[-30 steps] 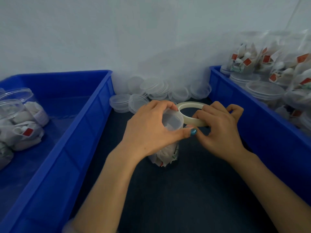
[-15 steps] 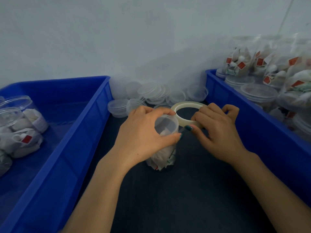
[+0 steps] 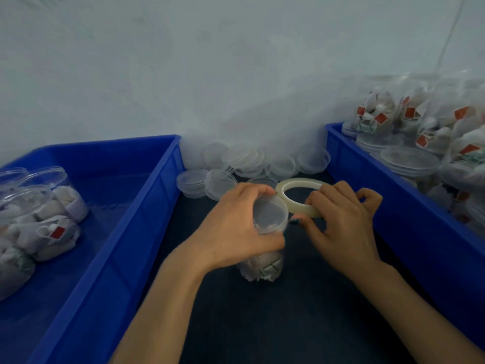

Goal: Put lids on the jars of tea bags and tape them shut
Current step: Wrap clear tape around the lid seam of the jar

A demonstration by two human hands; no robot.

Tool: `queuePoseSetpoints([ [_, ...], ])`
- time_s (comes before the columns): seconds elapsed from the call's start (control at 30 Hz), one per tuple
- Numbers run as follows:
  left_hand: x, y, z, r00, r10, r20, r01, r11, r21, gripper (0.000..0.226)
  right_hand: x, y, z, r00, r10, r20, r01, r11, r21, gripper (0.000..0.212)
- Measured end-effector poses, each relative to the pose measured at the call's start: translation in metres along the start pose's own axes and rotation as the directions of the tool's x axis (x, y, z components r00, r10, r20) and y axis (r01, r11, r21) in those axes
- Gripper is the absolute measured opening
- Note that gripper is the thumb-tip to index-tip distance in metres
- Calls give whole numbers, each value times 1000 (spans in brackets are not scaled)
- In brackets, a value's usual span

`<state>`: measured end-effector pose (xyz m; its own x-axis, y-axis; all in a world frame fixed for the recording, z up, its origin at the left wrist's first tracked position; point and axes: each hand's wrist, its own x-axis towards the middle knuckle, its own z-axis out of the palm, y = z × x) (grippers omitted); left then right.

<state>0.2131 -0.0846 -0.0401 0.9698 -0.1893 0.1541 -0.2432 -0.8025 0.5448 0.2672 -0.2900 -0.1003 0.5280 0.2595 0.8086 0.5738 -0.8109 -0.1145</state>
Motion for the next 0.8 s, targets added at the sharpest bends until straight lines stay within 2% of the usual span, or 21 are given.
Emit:
queuePoseSetpoints([
  [0.13, 3, 15, 20, 980, -23, -200, 81, 954, 287, 67, 2, -1, 0, 991, -75, 112, 62, 991, 119, 20],
  [0.2, 5, 18, 26, 970, -3, -242, 80, 948, 307, 63, 5, 1, -5, 969, -82, 234, 31, 977, 212, 19],
  [0.3, 6, 12, 25, 971, 34, -235, 28, 967, 252, 55, 8, 4, -9, 884, -54, 465, -105, 945, 310, 24],
  [0.33, 5, 10, 23, 972, 53, -228, 3, 971, 241, 52, 8, 6, -10, 868, -69, 492, -108, 941, 322, 27],
  [0.47, 4, 0, 11, 985, 112, -131, -93, 986, 141, 47, 14, 15, -17, 913, -149, 380, 30, 953, 300, 36],
  [0.6, 3, -6, 3, 987, 142, -74, -134, 985, 107, 49, 16, 24, -19, 936, -180, 304, 107, 964, 241, 40],
  [0.8, 3, -5, 4, 983, 156, -99, -149, 986, 73, 47, 11, 19, -9, 975, -62, 212, 33, 990, 137, 59],
])
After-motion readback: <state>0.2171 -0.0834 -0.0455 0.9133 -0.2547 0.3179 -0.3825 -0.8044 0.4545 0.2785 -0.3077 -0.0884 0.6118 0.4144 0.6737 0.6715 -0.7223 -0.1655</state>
